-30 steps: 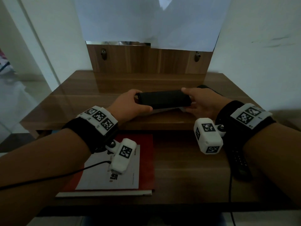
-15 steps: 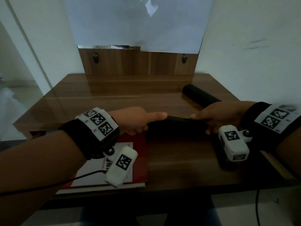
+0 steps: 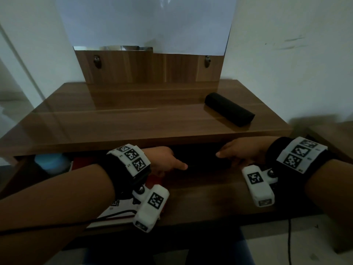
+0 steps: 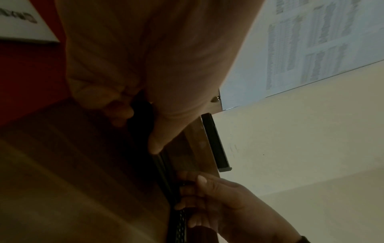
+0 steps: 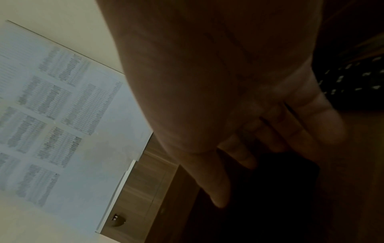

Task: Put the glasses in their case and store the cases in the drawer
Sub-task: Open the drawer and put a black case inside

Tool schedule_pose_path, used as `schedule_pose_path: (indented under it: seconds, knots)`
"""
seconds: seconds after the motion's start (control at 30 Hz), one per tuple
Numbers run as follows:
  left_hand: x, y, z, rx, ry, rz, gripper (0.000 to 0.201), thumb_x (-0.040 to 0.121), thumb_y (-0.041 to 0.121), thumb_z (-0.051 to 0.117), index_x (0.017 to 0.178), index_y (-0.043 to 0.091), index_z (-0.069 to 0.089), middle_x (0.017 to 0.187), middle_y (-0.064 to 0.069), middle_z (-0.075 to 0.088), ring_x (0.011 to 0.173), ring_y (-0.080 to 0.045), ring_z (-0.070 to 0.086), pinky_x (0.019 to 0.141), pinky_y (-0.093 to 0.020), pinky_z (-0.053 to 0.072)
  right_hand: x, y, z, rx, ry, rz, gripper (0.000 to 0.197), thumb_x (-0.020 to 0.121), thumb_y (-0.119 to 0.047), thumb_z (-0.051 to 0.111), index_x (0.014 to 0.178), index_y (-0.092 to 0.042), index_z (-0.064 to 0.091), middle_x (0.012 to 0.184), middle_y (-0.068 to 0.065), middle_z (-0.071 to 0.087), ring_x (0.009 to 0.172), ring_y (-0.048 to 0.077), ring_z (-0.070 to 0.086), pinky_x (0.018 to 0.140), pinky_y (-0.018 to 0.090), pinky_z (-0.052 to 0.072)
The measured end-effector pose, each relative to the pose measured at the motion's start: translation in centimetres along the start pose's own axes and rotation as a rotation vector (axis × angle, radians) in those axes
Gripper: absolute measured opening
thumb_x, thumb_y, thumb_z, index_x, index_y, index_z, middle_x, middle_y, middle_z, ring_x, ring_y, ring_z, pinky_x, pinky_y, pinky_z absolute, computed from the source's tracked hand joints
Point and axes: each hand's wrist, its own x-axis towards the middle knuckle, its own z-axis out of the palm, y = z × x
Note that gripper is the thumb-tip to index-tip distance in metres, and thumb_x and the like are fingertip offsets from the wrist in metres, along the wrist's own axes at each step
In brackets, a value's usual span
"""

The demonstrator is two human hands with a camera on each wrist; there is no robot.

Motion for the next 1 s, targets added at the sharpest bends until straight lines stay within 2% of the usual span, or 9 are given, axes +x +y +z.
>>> schedule_pose_path:
  seconds: [0.23, 0.37, 0.47, 0.53, 0.6, 0.77, 0.9, 0.97, 1.0]
  knots:
    - [1.4, 0.3, 0.5, -0.070, 0.044, -0.009, 0.033, 0.089, 0.027, 0.063, 0.117, 0.010, 0.057, 0.094, -0.008, 0.058, 0.086, -0.023, 0.056, 0.076, -0.033, 0.049, 1.3, 0.0, 0.4, 0.055, 0.006, 0.003, 0.046, 0.092, -0.035, 0.056, 0.133, -0.012, 0.052, 0.128, 0.011, 0.058, 0.103, 0.027, 0.061, 0.082, 0.038, 0.052]
    - [2.0, 0.3, 0.8, -0.057, 0.069, -0.011, 0.037, 0.090, 0.027, 0.061, 0.121, 0.006, 0.056, 0.098, -0.009, 0.059, 0.090, -0.024, 0.057, 0.083, -0.036, 0.052, 2.2, -0.1, 0.7, 0.069, 0.017, 0.023, 0.051, 0.090, -0.037, 0.059, 0.134, -0.012, 0.050, 0.129, 0.011, 0.057, 0.105, 0.027, 0.060, 0.080, 0.037, 0.052]
    - [2.1, 0.2, 1.2, 0.074, 0.183, 0.033, 0.046, 0.087, 0.031, 0.061, 0.122, 0.001, 0.058, 0.111, -0.015, 0.065, 0.101, -0.028, 0.065, 0.092, -0.041, 0.053, 2.5, -0.2, 0.8, 0.100, 0.008, 0.020, 0.050, 0.090, -0.036, 0.059, 0.133, -0.012, 0.051, 0.119, 0.009, 0.059, 0.096, 0.024, 0.062, 0.077, 0.037, 0.053]
    - [1.7, 0.5, 1.1, 0.161, 0.144, 0.030, 0.045, 0.091, 0.033, 0.057, 0.123, 0.002, 0.057, 0.111, -0.012, 0.063, 0.095, -0.025, 0.064, 0.078, -0.032, 0.054, 2.6, -0.2, 0.8, 0.099, -0.008, 0.020, 0.049, 0.090, -0.036, 0.059, 0.132, -0.012, 0.052, 0.120, 0.011, 0.061, 0.099, 0.027, 0.063, 0.086, 0.042, 0.053]
    - [1.5, 0.8, 0.7, 0.147, 0.085, 0.011, 0.032, 0.093, 0.032, 0.055, 0.114, 0.007, 0.057, 0.098, -0.006, 0.058, 0.082, -0.017, 0.057, 0.064, -0.022, 0.047, 2.5, -0.2, 0.9, 0.086, -0.010, 0.017, 0.050, 0.089, -0.037, 0.060, 0.132, -0.012, 0.052, 0.124, 0.013, 0.061, 0.105, 0.030, 0.063, 0.095, 0.046, 0.050]
    - [1.0, 0.7, 0.6, 0.076, 0.070, -0.005, 0.018, 0.092, 0.032, 0.058, 0.094, 0.014, 0.056, 0.099, -0.008, 0.058, 0.089, -0.022, 0.056, 0.073, -0.029, 0.044, 2.3, -0.1, 0.7, 0.057, -0.021, -0.001, 0.049, 0.090, -0.037, 0.059, 0.130, -0.010, 0.053, 0.123, 0.012, 0.062, 0.103, 0.029, 0.063, 0.093, 0.044, 0.051]
    - [-0.3, 1.2, 0.6, 0.144, 0.080, 0.019, 0.020, 0.094, 0.035, 0.054, 0.081, 0.020, 0.052, 0.084, -0.005, 0.053, 0.079, -0.022, 0.054, 0.062, -0.028, 0.040, 1.0, -0.9, 0.2, -0.086, 0.018, -0.041, 0.044, 0.091, -0.043, 0.056, 0.125, -0.016, 0.057, 0.124, 0.007, 0.061, 0.106, 0.024, 0.061, 0.090, 0.041, 0.052]
    - [-1.0, 1.5, 0.6, 0.199, 0.077, 0.035, 0.016, 0.094, 0.036, 0.053, 0.088, 0.023, 0.058, 0.097, -0.007, 0.058, 0.090, -0.025, 0.059, 0.072, -0.030, 0.046, 0.0, -1.5, -0.3, -0.086, 0.012, -0.058, 0.044, 0.092, -0.043, 0.053, 0.130, -0.020, 0.052, 0.127, 0.005, 0.059, 0.109, 0.023, 0.061, 0.089, 0.042, 0.053]
    - [-1.1, 1.7, 0.5, 0.229, 0.086, 0.047, 0.018, 0.094, 0.035, 0.053, 0.101, 0.021, 0.062, 0.108, -0.008, 0.061, 0.100, -0.026, 0.060, 0.080, -0.031, 0.049, -0.4, -1.7, -0.6, -0.066, 0.004, -0.077, 0.046, 0.093, -0.043, 0.052, 0.133, -0.021, 0.050, 0.129, 0.005, 0.058, 0.110, 0.022, 0.061, 0.090, 0.043, 0.053]
